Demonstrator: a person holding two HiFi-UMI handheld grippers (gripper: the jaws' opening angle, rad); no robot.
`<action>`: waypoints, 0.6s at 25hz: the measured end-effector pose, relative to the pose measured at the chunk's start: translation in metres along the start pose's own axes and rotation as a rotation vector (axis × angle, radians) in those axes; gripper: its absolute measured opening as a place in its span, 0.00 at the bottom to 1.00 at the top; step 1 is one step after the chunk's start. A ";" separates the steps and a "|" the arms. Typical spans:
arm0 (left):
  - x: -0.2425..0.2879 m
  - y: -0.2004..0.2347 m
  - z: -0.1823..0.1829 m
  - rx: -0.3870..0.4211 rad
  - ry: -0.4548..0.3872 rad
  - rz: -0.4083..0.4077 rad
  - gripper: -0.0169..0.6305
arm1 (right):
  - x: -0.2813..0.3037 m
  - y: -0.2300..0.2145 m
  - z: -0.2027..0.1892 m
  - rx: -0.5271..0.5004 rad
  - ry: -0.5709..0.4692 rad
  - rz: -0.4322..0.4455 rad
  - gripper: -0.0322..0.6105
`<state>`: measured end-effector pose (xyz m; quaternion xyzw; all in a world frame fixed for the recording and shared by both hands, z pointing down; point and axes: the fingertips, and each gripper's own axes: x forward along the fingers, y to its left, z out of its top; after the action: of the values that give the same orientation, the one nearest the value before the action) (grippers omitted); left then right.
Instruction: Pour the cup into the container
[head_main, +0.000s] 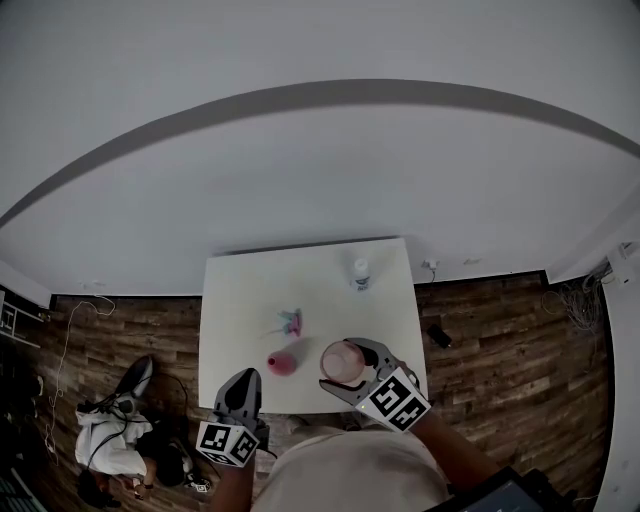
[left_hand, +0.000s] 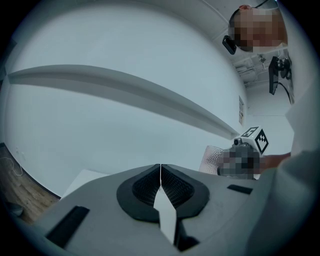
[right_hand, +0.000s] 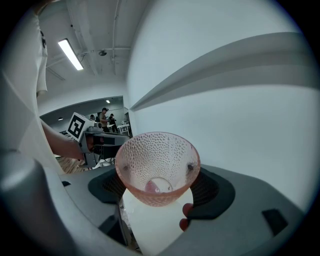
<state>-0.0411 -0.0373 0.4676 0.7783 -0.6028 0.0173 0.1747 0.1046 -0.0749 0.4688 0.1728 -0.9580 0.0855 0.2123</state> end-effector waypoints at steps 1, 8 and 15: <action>0.001 -0.001 -0.001 0.000 0.000 -0.002 0.05 | -0.001 -0.001 0.000 -0.001 -0.001 -0.001 0.64; 0.008 -0.003 -0.001 0.000 0.003 -0.011 0.05 | 0.000 -0.003 0.006 -0.008 -0.012 -0.001 0.64; 0.013 -0.006 -0.002 0.004 0.011 -0.019 0.05 | -0.003 -0.010 0.007 -0.003 -0.021 -0.010 0.64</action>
<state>-0.0313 -0.0476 0.4709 0.7844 -0.5942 0.0211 0.1764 0.1080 -0.0846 0.4625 0.1782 -0.9595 0.0811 0.2027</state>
